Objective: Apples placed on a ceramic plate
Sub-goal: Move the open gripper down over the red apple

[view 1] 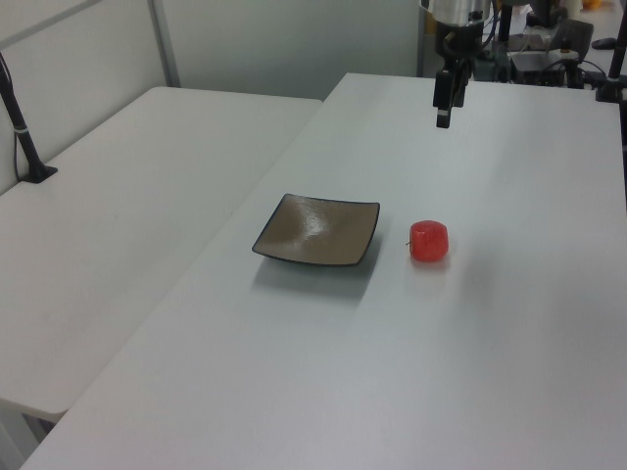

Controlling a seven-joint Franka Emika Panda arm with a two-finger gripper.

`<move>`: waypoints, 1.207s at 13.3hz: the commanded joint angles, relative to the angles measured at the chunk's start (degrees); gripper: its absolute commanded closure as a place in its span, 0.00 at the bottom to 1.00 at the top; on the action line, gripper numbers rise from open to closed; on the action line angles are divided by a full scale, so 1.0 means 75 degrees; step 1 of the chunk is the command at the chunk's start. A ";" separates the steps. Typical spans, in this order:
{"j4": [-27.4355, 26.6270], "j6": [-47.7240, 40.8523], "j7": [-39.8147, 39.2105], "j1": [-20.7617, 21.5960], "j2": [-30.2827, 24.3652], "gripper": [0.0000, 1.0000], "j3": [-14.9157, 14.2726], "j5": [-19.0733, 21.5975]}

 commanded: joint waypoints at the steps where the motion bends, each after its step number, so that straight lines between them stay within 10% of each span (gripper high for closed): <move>1: -0.0128 -0.0127 -0.0094 -0.0033 -0.0080 0.00 0.0110 0.0003; 16: -0.1382 0.1255 -0.1357 0.0120 0.0036 0.00 0.0368 -0.0044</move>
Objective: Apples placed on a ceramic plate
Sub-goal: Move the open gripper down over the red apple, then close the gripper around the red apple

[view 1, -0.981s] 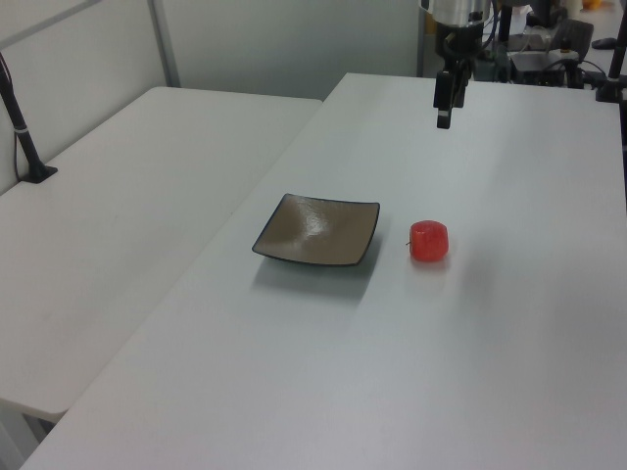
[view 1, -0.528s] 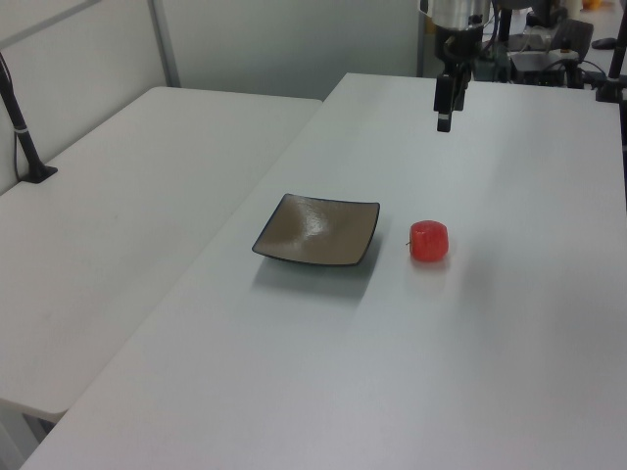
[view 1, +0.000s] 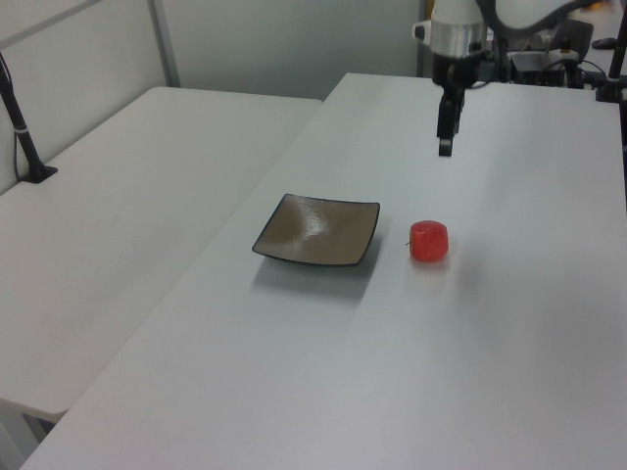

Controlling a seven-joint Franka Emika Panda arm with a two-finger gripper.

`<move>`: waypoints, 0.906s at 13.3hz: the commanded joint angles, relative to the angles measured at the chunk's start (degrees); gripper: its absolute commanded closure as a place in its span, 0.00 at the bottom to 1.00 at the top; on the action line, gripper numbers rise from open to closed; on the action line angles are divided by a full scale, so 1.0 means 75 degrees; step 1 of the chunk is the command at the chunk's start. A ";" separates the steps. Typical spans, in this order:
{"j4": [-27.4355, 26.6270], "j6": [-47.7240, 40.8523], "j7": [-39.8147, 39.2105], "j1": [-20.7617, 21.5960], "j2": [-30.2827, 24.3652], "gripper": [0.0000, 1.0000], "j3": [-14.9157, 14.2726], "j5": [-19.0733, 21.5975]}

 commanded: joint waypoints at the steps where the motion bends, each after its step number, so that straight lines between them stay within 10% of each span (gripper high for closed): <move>1: -0.0631 0.0655 -0.0772 0.0076 0.0051 0.00 0.0115 -0.0044; 12: -0.0702 0.1921 -0.0892 0.0474 0.1433 0.00 0.0185 -0.0055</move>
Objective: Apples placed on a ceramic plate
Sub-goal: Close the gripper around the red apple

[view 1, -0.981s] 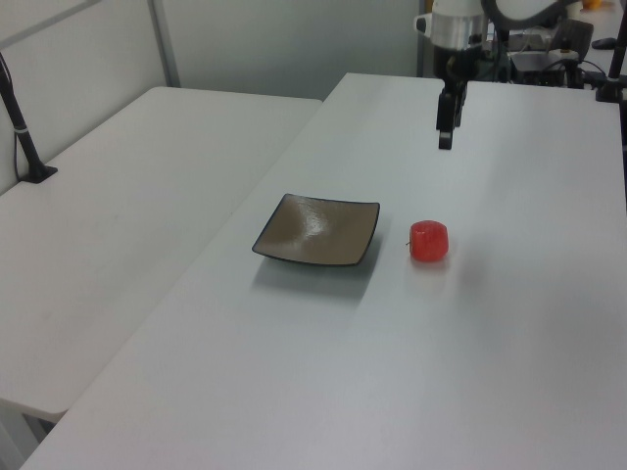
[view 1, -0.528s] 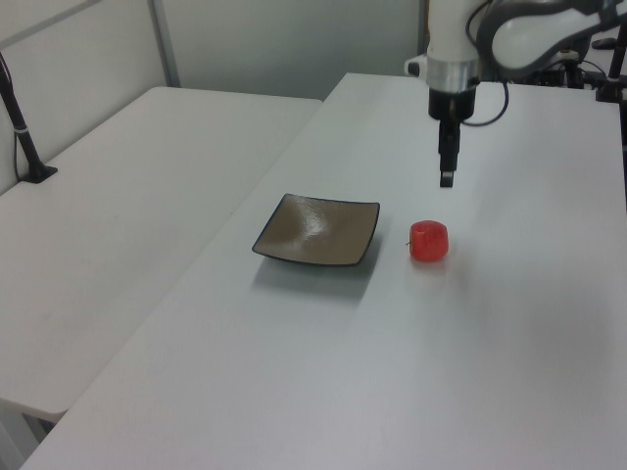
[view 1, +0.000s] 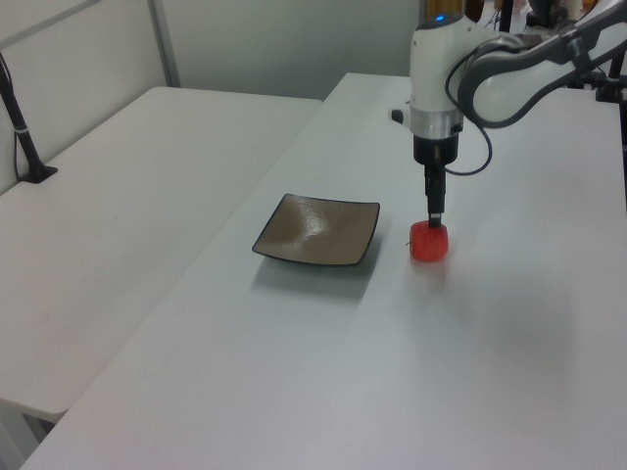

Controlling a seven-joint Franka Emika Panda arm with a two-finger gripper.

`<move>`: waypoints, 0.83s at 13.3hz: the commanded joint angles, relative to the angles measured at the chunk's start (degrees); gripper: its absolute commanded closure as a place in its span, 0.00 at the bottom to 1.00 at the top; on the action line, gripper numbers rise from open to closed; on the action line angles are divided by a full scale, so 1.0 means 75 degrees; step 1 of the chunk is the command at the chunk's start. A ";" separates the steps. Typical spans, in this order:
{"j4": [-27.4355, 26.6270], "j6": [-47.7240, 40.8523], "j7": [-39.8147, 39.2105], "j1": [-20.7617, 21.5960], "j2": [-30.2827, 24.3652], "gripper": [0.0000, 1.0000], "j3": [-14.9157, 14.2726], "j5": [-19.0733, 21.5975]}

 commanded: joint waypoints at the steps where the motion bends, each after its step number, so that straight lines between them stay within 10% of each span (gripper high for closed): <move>1: 0.0017 0.0366 -0.0085 0.0073 0.0362 0.00 0.0036 -0.0050; 4: 0.0064 0.0378 -0.0014 0.0061 0.0598 0.04 0.0211 -0.0306; 6: 0.0064 0.0378 0.0079 0.0061 0.0598 0.50 0.0235 -0.0401; 7: 0.0076 0.0378 0.0265 0.0061 0.0575 0.57 0.0247 -0.0413; 11: 0.0309 0.0366 0.0419 0.0003 0.0504 0.58 0.0247 -0.0436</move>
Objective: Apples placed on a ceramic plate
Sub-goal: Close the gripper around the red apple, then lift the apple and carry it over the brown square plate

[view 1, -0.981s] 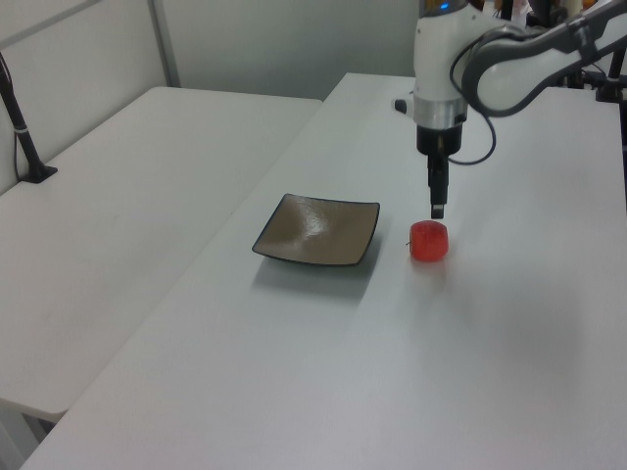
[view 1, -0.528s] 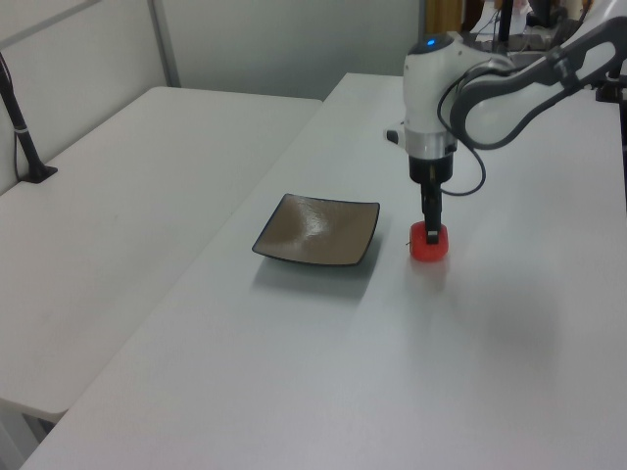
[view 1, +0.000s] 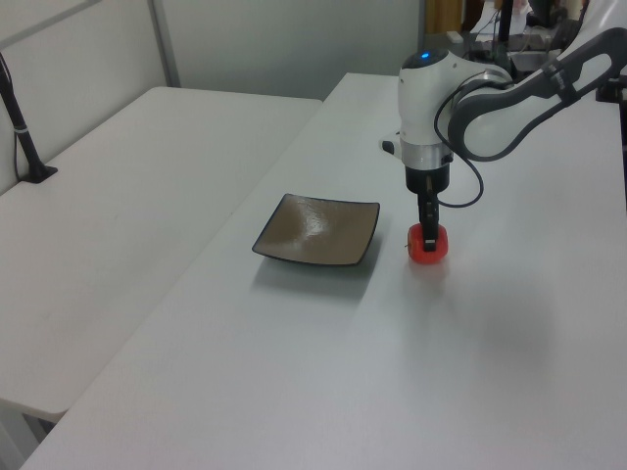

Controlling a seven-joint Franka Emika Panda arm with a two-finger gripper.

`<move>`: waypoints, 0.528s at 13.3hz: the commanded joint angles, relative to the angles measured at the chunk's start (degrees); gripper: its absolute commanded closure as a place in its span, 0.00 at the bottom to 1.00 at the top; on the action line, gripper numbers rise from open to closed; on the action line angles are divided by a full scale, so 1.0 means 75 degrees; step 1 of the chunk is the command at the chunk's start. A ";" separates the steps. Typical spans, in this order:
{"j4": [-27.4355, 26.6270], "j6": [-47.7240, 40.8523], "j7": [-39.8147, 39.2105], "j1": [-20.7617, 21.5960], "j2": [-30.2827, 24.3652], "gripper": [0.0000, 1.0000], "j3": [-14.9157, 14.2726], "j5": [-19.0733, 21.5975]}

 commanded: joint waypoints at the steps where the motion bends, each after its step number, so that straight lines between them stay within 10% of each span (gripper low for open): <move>1: 0.0277 0.0093 0.0263 -0.0028 -0.0104 0.58 0.0008 -0.0131; 7: 0.0921 0.0813 0.1547 -0.0110 0.0001 0.58 -0.0004 -0.0015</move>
